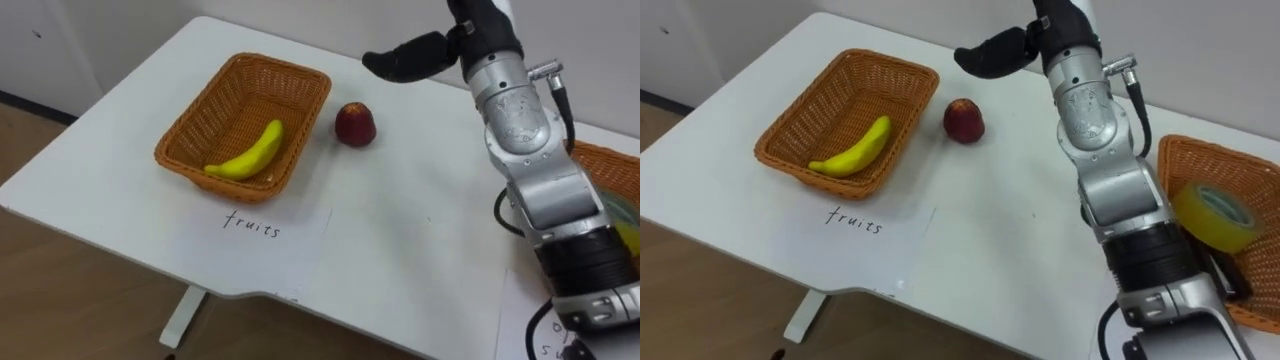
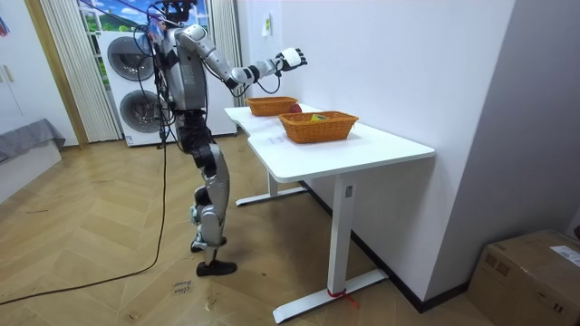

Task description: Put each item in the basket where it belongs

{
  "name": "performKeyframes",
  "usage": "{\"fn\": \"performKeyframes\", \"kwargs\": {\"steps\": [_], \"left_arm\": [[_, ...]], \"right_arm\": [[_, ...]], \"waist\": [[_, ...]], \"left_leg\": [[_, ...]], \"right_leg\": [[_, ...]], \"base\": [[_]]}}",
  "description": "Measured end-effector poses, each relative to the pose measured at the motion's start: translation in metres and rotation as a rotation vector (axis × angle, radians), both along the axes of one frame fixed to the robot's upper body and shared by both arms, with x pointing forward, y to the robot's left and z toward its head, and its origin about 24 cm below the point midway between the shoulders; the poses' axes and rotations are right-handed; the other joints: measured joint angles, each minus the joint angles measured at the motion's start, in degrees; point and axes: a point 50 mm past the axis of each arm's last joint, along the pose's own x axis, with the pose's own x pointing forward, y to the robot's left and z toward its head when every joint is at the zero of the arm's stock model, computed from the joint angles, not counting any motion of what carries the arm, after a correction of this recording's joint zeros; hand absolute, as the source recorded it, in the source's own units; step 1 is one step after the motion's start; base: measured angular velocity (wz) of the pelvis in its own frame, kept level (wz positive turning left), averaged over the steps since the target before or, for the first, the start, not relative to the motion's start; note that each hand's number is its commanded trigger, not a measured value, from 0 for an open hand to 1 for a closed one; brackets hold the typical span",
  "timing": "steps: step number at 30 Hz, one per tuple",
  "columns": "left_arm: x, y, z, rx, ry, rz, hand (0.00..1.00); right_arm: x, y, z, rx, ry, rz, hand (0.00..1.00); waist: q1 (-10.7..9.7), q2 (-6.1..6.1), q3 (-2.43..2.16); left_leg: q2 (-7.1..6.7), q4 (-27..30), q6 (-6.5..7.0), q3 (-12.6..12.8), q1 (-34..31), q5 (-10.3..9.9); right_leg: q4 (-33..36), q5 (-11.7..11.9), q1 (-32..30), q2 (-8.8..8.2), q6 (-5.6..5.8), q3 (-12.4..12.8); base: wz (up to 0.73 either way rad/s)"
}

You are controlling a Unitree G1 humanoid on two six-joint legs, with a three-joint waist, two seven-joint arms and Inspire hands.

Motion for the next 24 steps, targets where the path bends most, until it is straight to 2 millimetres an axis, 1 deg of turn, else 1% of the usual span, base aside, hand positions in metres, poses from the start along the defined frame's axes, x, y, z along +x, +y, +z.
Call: {"fn": "performKeyframes", "kwargs": {"steps": [11, 17, 22, 24], "left_arm": [[-0.006, 0.001, -0.001, -0.015, 0.0, 0.05, 0.0], [-0.007, 0.001, -0.001, -0.021, 0.004, 0.053, 0.0], [-0.009, 0.002, -0.002, -0.035, 0.011, 0.054, 0.0], [-0.01, 0.002, -0.002, -0.037, 0.014, 0.059, 0.0]], "right_arm": [[0.001, -0.002, -0.004, 0.035, 0.017, 0.006, 0.0], [0.003, -0.006, -0.014, 0.033, 0.072, 0.012, 0.0], [0.004, -0.005, -0.015, 0.053, 0.085, 0.03, 0.0], [0.004, -0.005, -0.016, 0.052, 0.088, 0.033, 0.0]], "waist": [[-1.3, 0.09, -0.09], [-1.4, 0.21, -0.15], [-1.4, 0.31, -0.3], [-1.4, 0.31, -0.3]], "left_leg": [[-0.05, 0.1, 0.0, -0.3, 0.2, 0.0], [0.0, 0.0, 0.0, -0.6, 0.1, 0.0], [-0.05, 0.1, -0.01, -0.6, 0.1, 0.0], [-0.34, 0.1, 0.0, -0.6, 0.1, 0.0]], "right_leg": [[0.0, 0.0, 0.0, 0.19, 0.0, -0.2], [-0.1, 0.0, 0.0, 0.22, 0.0, -0.1], [-0.1, 0.0, 0.0, 0.23, -0.01, -0.1], [-0.1, 0.0, 0.0, 0.21, -0.01, -0.3]], "base": [[0.01], [0.0], [0.0], [0.0]]}}
